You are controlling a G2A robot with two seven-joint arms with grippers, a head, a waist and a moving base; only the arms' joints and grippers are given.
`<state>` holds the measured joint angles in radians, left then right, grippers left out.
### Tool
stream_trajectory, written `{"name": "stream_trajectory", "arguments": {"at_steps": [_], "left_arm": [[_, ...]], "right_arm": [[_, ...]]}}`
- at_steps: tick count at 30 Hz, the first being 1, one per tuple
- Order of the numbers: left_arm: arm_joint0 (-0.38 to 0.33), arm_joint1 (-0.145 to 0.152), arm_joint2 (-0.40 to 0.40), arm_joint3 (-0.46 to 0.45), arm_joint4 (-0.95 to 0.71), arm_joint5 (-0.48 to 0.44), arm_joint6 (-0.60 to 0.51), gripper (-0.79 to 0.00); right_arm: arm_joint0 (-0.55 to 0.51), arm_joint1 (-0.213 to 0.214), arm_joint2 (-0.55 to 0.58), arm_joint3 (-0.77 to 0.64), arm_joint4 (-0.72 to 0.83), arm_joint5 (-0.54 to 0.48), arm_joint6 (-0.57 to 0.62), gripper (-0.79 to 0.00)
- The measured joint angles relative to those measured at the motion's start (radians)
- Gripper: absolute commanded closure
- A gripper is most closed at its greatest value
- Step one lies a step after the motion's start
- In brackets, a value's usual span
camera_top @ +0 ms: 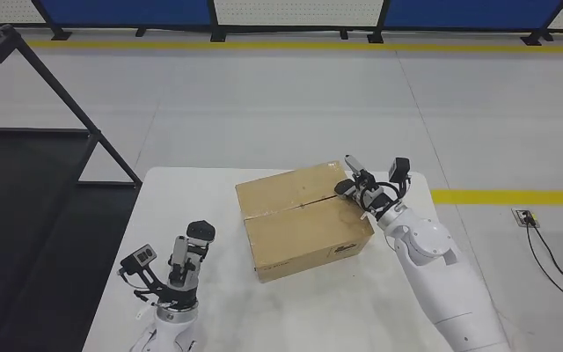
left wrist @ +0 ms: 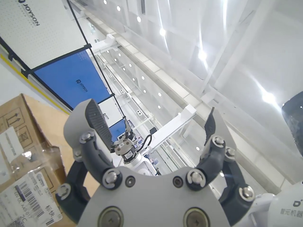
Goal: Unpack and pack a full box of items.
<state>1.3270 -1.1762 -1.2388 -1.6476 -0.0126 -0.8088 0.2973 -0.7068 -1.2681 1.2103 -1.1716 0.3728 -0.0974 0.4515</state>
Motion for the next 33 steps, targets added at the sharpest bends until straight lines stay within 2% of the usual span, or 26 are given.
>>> {"name": "stream_trajectory", "arguments": {"at_steps": [4, 13, 15, 23, 28, 33], "left_arm": [[0.016, -0.026, 0.061, 0.034, -0.013, -0.026, 0.093, -0.785], [0.030, -0.079, 0.159, 0.085, -0.077, 0.060, 0.253, -0.785], [0.032, -0.082, 0.167, 0.088, -0.081, 0.094, 0.252, -0.785], [0.033, -0.082, 0.165, 0.087, -0.082, 0.097, 0.248, -0.785], [0.036, -0.094, 0.166, 0.070, -0.126, 0.220, 0.236, -0.785], [0.040, -0.106, 0.188, 0.092, -0.192, 0.292, 0.173, -0.785]], "right_arm": [[-0.005, -0.001, 0.007, -0.003, 0.004, 0.000, 0.001, -0.785], [-0.004, -0.005, 0.009, -0.009, 0.000, 0.007, -0.001, -0.785], [-0.004, -0.006, 0.008, -0.012, -0.002, 0.008, -0.003, -0.785], [-0.010, -0.007, 0.014, -0.020, -0.008, 0.009, 0.001, -0.785], [-0.022, -0.007, 0.020, -0.028, -0.010, 0.007, 0.000, -0.785], [-0.023, -0.009, 0.025, -0.025, -0.008, 0.011, 0.000, -0.785]]}}
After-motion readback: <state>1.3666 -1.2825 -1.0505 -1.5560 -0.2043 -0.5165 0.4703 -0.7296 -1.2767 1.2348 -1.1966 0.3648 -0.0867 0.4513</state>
